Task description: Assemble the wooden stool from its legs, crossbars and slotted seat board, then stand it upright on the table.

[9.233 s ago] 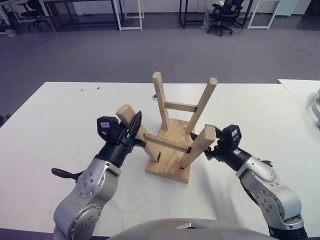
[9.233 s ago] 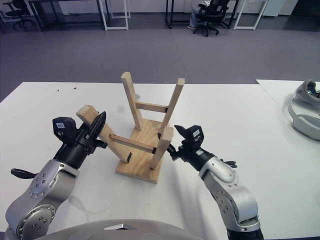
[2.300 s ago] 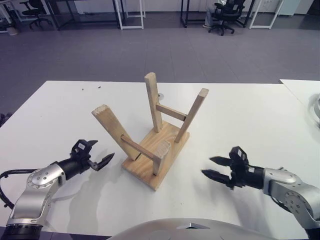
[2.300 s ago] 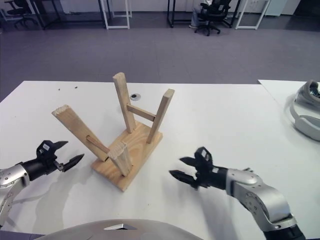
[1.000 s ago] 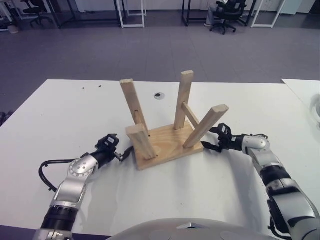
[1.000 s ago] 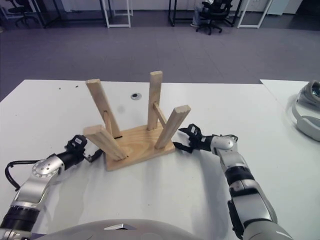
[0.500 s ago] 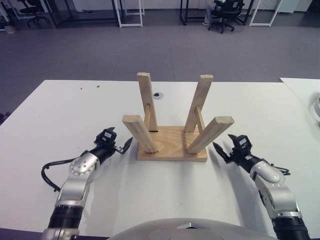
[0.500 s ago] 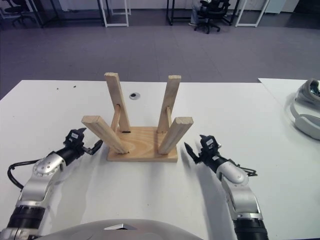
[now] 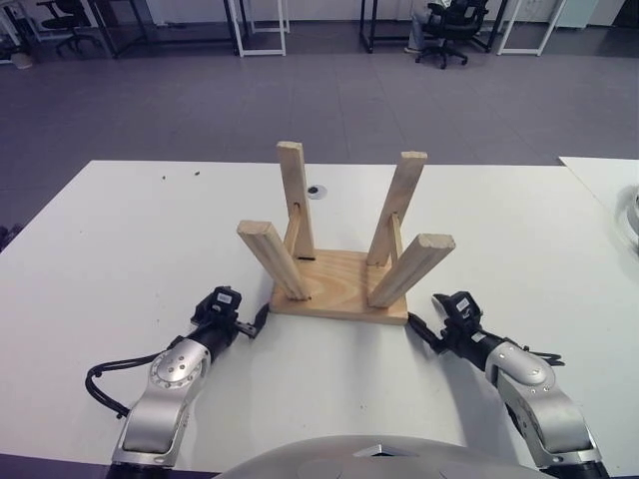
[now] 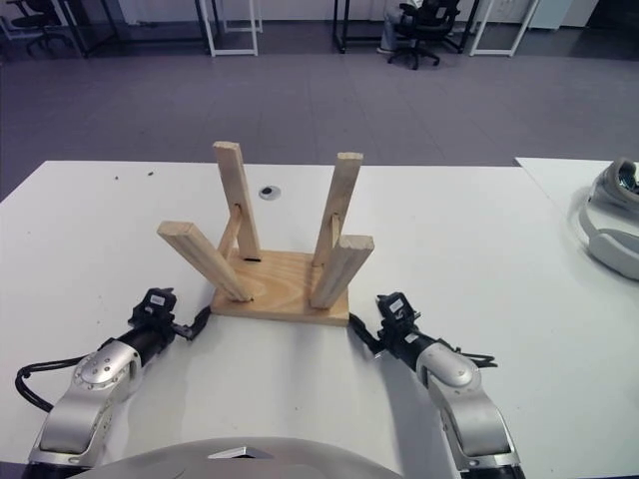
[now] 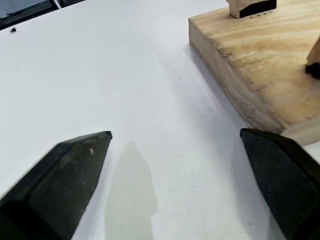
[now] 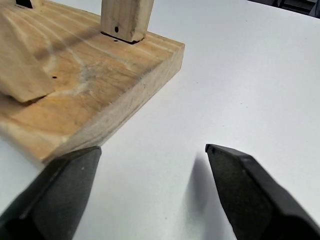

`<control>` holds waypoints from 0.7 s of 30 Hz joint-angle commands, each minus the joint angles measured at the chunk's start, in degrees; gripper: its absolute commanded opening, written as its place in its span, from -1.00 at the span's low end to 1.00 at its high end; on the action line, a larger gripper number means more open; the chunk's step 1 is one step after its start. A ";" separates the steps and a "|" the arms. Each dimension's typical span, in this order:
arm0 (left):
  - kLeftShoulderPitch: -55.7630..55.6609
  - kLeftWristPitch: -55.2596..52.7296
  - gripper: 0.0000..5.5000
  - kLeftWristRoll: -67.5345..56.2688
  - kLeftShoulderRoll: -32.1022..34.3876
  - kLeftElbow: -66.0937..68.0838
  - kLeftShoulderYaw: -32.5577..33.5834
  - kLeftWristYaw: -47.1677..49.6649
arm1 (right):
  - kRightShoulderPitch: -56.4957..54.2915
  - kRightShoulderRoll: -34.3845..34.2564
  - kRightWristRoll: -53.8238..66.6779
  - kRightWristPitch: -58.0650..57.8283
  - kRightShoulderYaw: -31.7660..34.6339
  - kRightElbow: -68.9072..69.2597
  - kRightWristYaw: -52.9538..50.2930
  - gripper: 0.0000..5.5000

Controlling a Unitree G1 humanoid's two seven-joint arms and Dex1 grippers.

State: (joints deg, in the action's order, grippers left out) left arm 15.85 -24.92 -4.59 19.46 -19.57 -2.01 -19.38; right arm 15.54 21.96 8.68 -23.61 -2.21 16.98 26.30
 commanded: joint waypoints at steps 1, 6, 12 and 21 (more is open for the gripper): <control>-1.47 -5.46 0.74 -10.42 2.09 -13.50 -5.37 -10.25 | -3.54 0.02 8.82 -8.93 -1.83 13.09 4.18 0.44; -2.38 -13.62 0.74 -20.08 13.54 -22.42 5.72 -18.78 | -5.75 7.13 23.02 -22.55 7.31 27.47 8.74 0.44; -3.96 -18.96 0.74 -30.97 20.25 -28.59 15.24 -22.63 | -5.57 15.10 35.40 -27.38 18.22 30.67 13.09 0.44; 3.25 -9.79 0.74 -18.79 30.40 -14.15 14.65 -29.02 | 3.84 25.25 20.25 -12.96 16.45 17.69 21.53 0.44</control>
State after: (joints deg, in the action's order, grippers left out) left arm 16.78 -39.04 -28.46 45.72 -38.89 15.67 -44.81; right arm 16.77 44.08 32.99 -41.99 16.82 38.27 43.31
